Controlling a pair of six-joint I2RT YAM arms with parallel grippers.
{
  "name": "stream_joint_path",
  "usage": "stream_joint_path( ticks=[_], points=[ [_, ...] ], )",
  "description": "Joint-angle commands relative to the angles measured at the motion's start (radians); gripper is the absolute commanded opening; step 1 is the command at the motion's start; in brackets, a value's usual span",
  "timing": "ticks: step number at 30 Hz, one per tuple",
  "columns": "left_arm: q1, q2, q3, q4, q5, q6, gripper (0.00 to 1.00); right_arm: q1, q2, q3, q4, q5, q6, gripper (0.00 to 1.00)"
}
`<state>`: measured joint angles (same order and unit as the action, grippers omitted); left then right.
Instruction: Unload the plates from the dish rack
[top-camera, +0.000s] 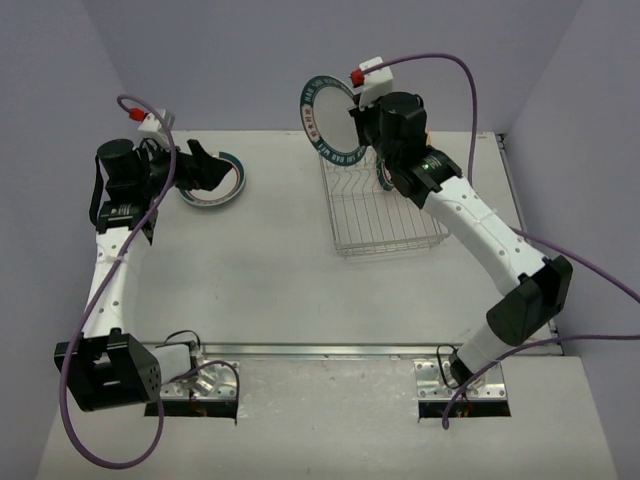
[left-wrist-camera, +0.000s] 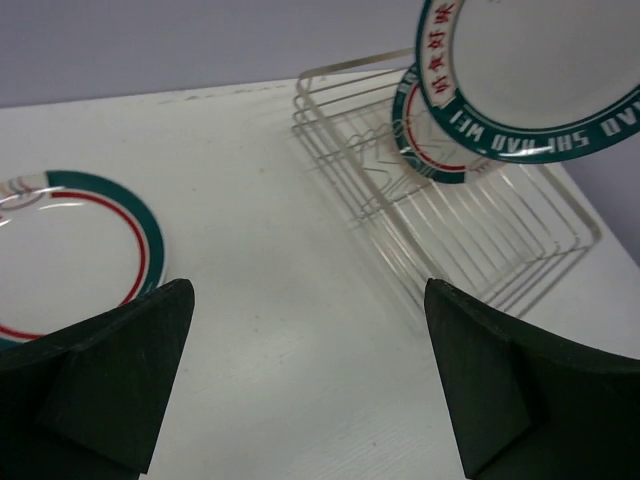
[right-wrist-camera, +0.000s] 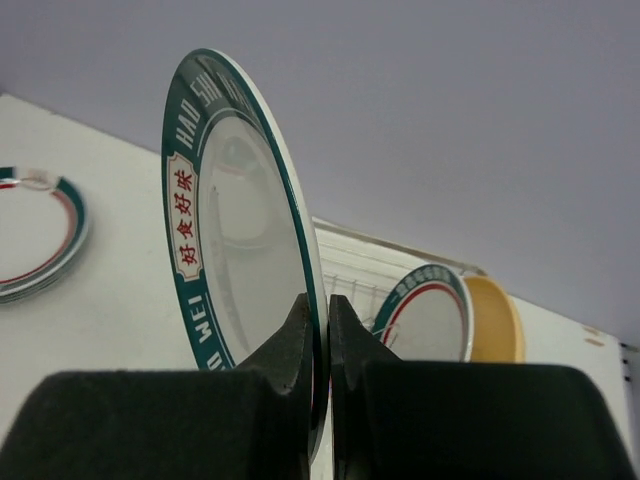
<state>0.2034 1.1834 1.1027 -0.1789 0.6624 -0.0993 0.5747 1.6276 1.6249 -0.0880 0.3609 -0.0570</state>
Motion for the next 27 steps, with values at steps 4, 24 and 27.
stream_joint_path(
  ticks=[4,24,27],
  points=[
    [-0.012,-0.010,0.006,0.059,0.266,-0.067,0.93,-0.006,-0.086,-0.006,-0.153,-0.534,0.327,0.00],
    [-0.101,0.063,-0.027,-0.005,0.330,0.002,0.41,0.001,-0.014,-0.016,-0.144,-0.863,0.428,0.00],
    [-0.101,0.076,-0.027,-0.001,0.342,-0.013,0.15,0.001,-0.010,-0.007,-0.148,-0.828,0.424,0.00]
  ],
)
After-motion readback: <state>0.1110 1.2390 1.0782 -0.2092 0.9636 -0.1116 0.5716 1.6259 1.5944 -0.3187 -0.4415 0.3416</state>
